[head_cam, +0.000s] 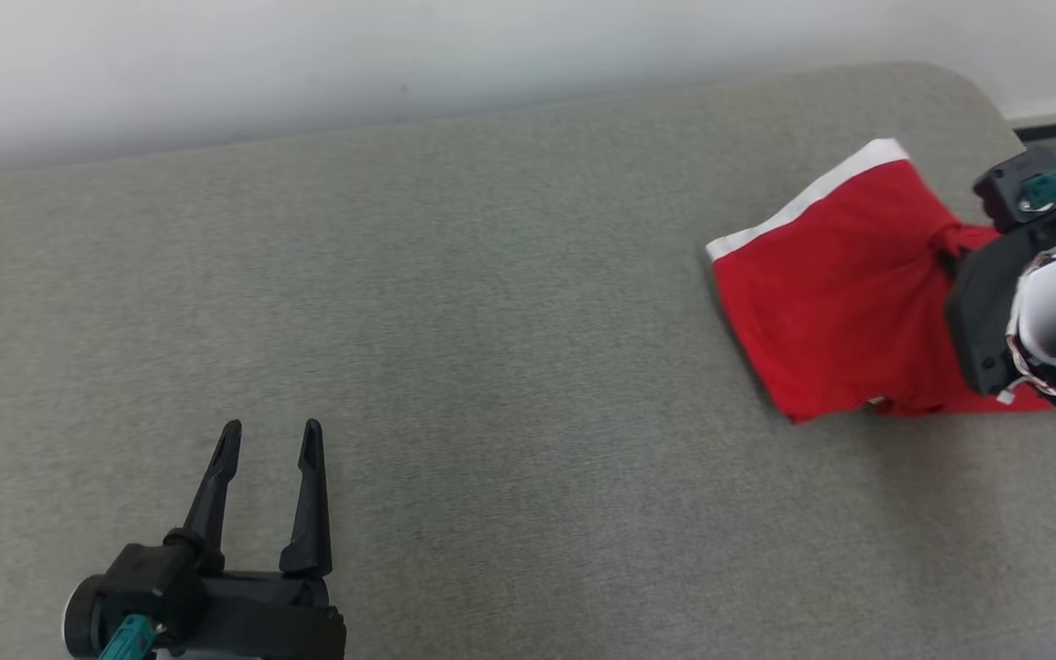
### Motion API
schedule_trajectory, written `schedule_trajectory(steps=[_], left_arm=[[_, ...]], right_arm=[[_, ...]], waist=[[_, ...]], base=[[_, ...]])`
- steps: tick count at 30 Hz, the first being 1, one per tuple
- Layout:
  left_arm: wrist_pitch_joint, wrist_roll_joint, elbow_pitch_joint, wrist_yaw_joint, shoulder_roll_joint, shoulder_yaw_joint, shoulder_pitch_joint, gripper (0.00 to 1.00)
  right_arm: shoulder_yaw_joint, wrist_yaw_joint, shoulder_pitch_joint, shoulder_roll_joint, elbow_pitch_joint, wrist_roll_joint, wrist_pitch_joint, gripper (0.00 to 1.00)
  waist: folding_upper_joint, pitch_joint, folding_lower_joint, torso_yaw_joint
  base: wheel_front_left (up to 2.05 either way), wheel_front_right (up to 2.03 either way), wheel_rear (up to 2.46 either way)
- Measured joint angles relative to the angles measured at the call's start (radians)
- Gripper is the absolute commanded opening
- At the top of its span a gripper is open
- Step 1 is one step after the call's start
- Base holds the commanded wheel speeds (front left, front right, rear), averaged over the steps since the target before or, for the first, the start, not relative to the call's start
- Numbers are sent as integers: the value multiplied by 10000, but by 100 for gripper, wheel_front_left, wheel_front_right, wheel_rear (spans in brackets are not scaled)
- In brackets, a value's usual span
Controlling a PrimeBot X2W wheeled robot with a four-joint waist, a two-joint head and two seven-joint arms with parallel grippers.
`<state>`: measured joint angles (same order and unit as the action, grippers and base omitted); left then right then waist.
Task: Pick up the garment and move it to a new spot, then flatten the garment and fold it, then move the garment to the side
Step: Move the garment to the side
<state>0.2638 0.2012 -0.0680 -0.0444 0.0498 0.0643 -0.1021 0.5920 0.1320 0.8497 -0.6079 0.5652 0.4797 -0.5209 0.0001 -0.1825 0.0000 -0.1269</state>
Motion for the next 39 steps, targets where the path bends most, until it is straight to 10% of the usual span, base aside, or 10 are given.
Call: schedule_trajectory(steps=[25,26,27,28,39], left_arm=[[0,-828,50,-614,13,-127,-712,100],[0,-846,52,-616,12,-125,-717,100],[0,-848,52,-617,13,-127,-719,100],[0,-849,48,-619,13,-130,-720,100],[2,-727,-127,-502,8,-259,-469,100]], right_arm=[[-3871,0,536,-219,4498,-2922,3014,0],[-4019,2,535,-174,4623,-3087,3135,11],[-4186,0,536,-113,4706,-3210,3300,82],[-4299,0,538,-48,4773,-3373,3438,100],[-4485,0,249,1039,3850,-4015,6297,100]], waist=[[1,-1502,1,-11],[0,-1519,1,23],[0,-1527,1,47],[0,-1519,2,59],[-1,-760,-1,88]], base=[[0,0,0],[0,0,0],[0,0,0],[0,0,0],[0,0,0]])
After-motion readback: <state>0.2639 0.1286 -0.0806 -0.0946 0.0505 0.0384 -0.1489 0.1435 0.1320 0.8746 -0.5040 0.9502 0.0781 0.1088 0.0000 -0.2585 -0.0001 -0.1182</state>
